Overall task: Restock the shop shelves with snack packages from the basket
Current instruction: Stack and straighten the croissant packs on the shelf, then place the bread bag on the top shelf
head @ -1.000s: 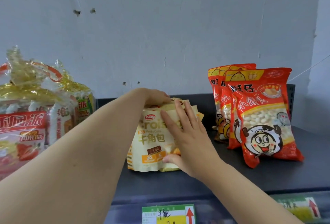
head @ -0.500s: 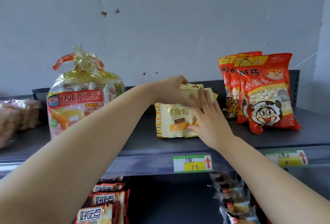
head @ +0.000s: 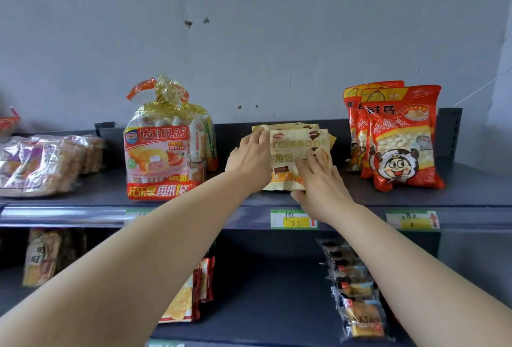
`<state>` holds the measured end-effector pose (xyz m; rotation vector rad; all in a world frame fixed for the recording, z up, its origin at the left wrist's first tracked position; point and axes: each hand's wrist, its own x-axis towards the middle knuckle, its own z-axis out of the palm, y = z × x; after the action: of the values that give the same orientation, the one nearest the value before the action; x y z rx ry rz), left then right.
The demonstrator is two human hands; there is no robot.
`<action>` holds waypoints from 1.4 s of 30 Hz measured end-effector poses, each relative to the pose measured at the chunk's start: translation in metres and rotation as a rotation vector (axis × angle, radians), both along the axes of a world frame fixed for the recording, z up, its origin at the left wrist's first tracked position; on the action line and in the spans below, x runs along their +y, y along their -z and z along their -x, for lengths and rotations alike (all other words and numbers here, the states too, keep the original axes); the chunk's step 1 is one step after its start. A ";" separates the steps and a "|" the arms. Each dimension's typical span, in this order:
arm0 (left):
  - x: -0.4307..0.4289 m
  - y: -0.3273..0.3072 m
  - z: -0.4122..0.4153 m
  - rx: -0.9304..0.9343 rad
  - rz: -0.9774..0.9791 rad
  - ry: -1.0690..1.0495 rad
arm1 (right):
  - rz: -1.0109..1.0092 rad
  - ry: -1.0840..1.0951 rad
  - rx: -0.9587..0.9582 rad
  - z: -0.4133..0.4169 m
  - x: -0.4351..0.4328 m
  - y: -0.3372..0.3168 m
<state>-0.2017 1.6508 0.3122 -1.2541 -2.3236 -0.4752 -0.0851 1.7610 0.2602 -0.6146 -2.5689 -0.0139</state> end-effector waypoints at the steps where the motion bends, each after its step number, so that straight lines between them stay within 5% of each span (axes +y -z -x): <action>1: -0.008 0.002 -0.005 -0.021 -0.001 -0.008 | 0.016 -0.011 -0.017 -0.001 -0.007 0.003; 10: -0.101 0.020 -0.019 -0.125 -0.006 -0.123 | 0.125 -0.148 -0.102 0.002 -0.085 0.013; 14: -0.141 0.011 0.008 -0.192 -0.174 -0.222 | 0.202 -0.193 -0.095 0.013 -0.112 0.003; 22: -0.221 0.008 0.094 -0.382 -0.323 -0.350 | 0.625 -0.227 0.100 0.085 -0.184 -0.020; 32: -0.224 0.019 0.191 -0.841 -0.361 0.056 | 0.960 -0.004 0.451 0.160 -0.196 -0.021; 37: -0.202 0.027 0.204 -0.993 -0.566 0.219 | 0.925 -0.006 0.532 0.181 -0.195 -0.015; 42: -0.217 0.040 0.246 -0.948 -0.729 0.221 | 0.824 -0.117 0.589 0.210 -0.198 -0.016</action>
<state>-0.4473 1.4335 0.2722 -0.9955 -2.2322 -2.1323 -0.2955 1.5634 0.2761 -0.6172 -1.9479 1.1282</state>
